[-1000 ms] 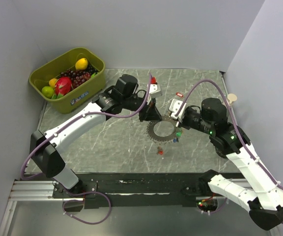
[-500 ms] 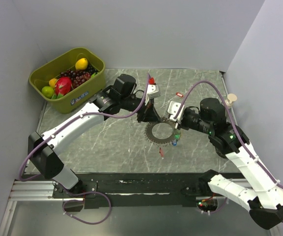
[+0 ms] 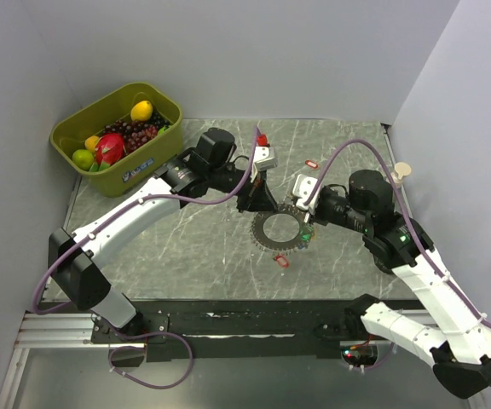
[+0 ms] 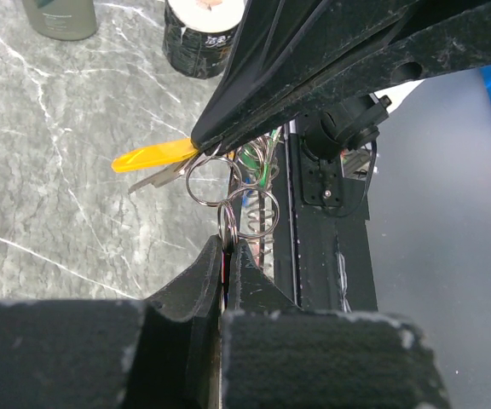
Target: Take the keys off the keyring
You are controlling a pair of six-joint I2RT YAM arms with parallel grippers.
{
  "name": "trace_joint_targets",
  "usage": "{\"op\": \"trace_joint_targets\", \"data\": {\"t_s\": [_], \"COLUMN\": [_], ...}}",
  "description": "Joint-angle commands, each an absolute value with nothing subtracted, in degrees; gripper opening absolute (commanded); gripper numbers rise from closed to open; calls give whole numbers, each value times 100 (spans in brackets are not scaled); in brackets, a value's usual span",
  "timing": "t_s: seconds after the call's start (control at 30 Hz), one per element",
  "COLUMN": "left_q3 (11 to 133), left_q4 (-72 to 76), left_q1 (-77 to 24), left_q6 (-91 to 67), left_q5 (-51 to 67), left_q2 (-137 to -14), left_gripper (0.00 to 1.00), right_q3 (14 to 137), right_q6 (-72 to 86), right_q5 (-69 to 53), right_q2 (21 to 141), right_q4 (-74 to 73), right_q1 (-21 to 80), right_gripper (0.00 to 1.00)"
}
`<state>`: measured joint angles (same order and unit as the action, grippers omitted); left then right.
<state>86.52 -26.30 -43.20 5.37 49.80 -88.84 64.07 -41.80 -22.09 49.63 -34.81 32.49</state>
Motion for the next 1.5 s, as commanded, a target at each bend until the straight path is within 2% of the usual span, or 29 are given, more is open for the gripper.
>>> {"op": "trace_joint_targets", "data": {"t_s": [0.0, 0.2, 0.6, 0.67, 0.87, 1.0, 1.1, 1.47], "left_q3": [8886, 8886, 8895, 8886, 8886, 8903, 8903, 8851], "left_q4": [-2470, -2470, -2531, -2531, -2549, -2601, -2619, -2575], "left_q1": [-4307, -4298, -4298, -4298, -4298, -4298, -4289, -4280], "left_q6": [607, 615, 650, 650, 677, 712, 721, 695], "left_q5": [5256, 5265, 5475, 5502, 5563, 5625, 5660, 5660], "left_q2": [-8613, -8613, -8561, -8552, -8543, -8543, -8534, -8560], "left_gripper": [1, 1, 1, 1, 1, 1, 1, 1], "right_q3": [6749, 6864, 6267, 6258, 6267, 6328, 6390, 7188], "right_q6": [-3973, -3964, -4377, -4377, -4438, -4596, -4772, -4667], "right_q5": [-2364, -2444, -1635, -1679, -1845, -2039, -2004, -2170], "right_q2": [4895, 4913, 4948, 4957, 4896, 4834, 4808, 4843], "right_q4": [-3296, -3410, -3032, -3032, -3146, -3348, -3480, -3814], "right_q1": [3278, 3252, 3261, 3261, 3261, 3261, 3261, 3252], "right_gripper": [0, 0, 0, 7, 11, 25, 31, 30]}}
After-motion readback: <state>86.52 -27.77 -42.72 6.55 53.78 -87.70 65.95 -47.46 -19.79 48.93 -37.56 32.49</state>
